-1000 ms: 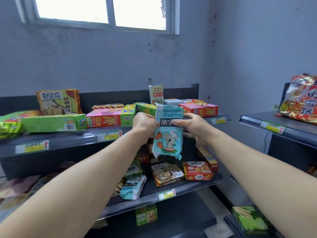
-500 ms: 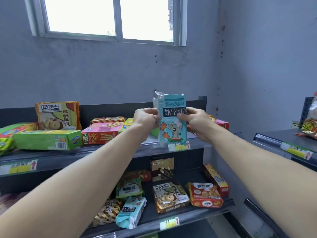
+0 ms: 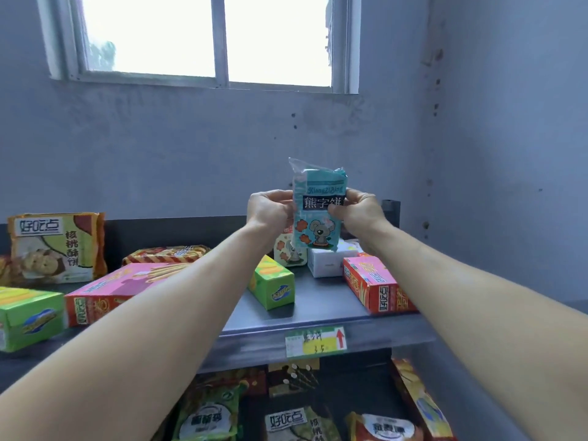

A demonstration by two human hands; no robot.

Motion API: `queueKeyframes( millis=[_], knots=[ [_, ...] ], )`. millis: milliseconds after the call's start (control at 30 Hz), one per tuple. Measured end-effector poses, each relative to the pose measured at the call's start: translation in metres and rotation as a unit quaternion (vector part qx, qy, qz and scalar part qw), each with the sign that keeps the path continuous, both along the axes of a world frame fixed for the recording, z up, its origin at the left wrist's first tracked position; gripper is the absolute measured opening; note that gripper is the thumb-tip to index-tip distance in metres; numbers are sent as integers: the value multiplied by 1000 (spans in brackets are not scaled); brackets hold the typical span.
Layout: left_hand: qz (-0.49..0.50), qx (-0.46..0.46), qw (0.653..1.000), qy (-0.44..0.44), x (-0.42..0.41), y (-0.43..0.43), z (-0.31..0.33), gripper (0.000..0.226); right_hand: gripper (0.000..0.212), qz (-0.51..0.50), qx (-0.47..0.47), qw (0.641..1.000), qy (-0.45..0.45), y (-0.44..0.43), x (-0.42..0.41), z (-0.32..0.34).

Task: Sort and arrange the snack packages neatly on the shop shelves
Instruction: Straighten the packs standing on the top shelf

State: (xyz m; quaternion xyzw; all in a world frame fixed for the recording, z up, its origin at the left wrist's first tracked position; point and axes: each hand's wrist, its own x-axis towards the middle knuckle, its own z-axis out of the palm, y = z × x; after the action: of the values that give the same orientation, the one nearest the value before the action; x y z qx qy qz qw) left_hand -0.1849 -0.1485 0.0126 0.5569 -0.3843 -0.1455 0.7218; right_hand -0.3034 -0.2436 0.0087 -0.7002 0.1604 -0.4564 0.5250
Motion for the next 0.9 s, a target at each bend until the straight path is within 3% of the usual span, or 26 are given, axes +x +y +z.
queueKeyframes(
  millis=[267,467,700,900],
  knots=[
    [40,-40,998,39,41,-35,2,14,34,12,-1,1000,11,-44,65,8],
    [82,73,991,70,62,-47,-19,14,30,-18,28,995,92,-62,92,-16],
    [135,144,978,71,84,-67,-39,25,34,-32,15,976,215,-74,113,-36],
    [100,165,979,65,88,-76,-49,34,30,-59,9,965,256,-77,121,-38]
  ],
)
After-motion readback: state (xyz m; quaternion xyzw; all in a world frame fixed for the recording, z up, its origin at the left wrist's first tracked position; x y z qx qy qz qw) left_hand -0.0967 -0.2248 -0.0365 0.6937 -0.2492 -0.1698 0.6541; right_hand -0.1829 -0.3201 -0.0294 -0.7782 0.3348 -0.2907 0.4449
